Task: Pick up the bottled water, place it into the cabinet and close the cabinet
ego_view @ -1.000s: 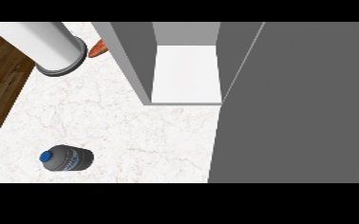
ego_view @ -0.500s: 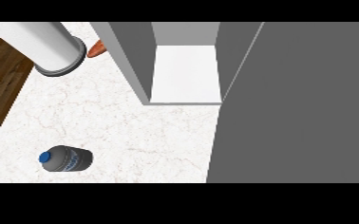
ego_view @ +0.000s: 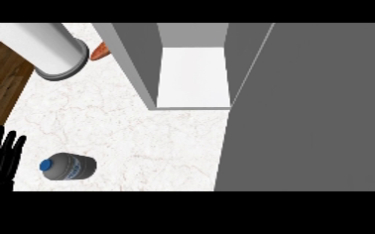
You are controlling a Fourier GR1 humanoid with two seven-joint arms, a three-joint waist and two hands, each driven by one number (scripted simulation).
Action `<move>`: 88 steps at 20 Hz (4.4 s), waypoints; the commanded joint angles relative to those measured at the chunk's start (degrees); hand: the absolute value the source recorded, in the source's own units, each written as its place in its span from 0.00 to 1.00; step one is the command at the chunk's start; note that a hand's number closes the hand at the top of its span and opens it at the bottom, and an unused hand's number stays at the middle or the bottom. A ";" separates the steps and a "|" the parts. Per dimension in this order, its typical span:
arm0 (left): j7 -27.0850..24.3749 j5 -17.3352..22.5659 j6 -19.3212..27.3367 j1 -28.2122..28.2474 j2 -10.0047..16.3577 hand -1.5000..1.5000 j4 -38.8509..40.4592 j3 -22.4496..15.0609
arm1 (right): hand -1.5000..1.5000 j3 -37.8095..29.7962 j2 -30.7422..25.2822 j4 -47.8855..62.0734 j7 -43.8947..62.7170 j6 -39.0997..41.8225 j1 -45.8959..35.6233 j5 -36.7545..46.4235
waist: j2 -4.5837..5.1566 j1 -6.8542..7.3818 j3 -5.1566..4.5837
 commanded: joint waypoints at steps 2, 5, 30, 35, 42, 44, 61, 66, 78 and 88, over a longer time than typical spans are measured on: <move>-3.50 -2.61 -0.71 -3.38 -0.23 0.00 8.48 -0.71 | 0.00 1.63 -0.63 -10.56 3.73 -0.67 2.15 1.07 | 0.00 -0.02 0.02; -11.60 -1.95 -3.35 -3.12 0.85 0.00 15.87 2.77 | 0.00 0.23 -2.89 -13.28 3.37 0.91 4.23 -1.65 | -0.06 -0.28 0.01; -34.91 -7.17 -6.08 -17.68 5.59 0.00 56.16 5.88 | 0.00 0.31 -5.22 -14.17 8.41 -3.35 -0.22 0.94 | -0.03 -0.38 0.00; -40.06 -6.10 -8.81 -20.21 7.02 0.00 64.01 6.93 | 0.00 4.68 -4.29 -12.39 6.53 -4.68 0.82 5.31 | -0.02 -0.33 -0.05; -42.98 -5.54 -9.22 -20.49 4.57 0.00 66.23 5.37 | 0.00 2.97 -4.31 -10.25 2.61 -4.29 2.83 3.36 | -0.01 0.10 0.04; -42.19 -5.12 -9.35 -26.51 6.11 0.00 72.33 6.19 | 0.00 3.56 -3.70 -10.25 3.39 -5.30 2.36 3.98 | 0.05 -0.31 -0.02; -52.94 -11.93 -0.28 -32.39 2.08 1.00 74.26 -0.68 | 0.00 -5.42 -6.38 -7.54 -7.33 1.03 11.08 -4.47 | 0.08 -0.75 0.06; -47.03 -14.38 -1.74 -41.07 -0.91 1.00 77.34 -5.21 | 0.00 -9.79 -6.13 -2.17 -11.79 2.09 9.74 -4.73 | 0.29 -1.11 0.06; -43.10 2.95 -1.83 -50.12 -2.94 1.00 79.83 -18.78 | 0.00 -20.42 -5.78 1.46 -13.40 6.49 9.98 -12.09 | -0.04 -0.93 0.08; -36.38 14.43 7.54 -52.72 -2.86 1.00 71.75 -29.19 | 0.00 -30.92 -7.02 3.82 -16.19 12.44 11.93 -18.52 | -0.06 -2.09 0.09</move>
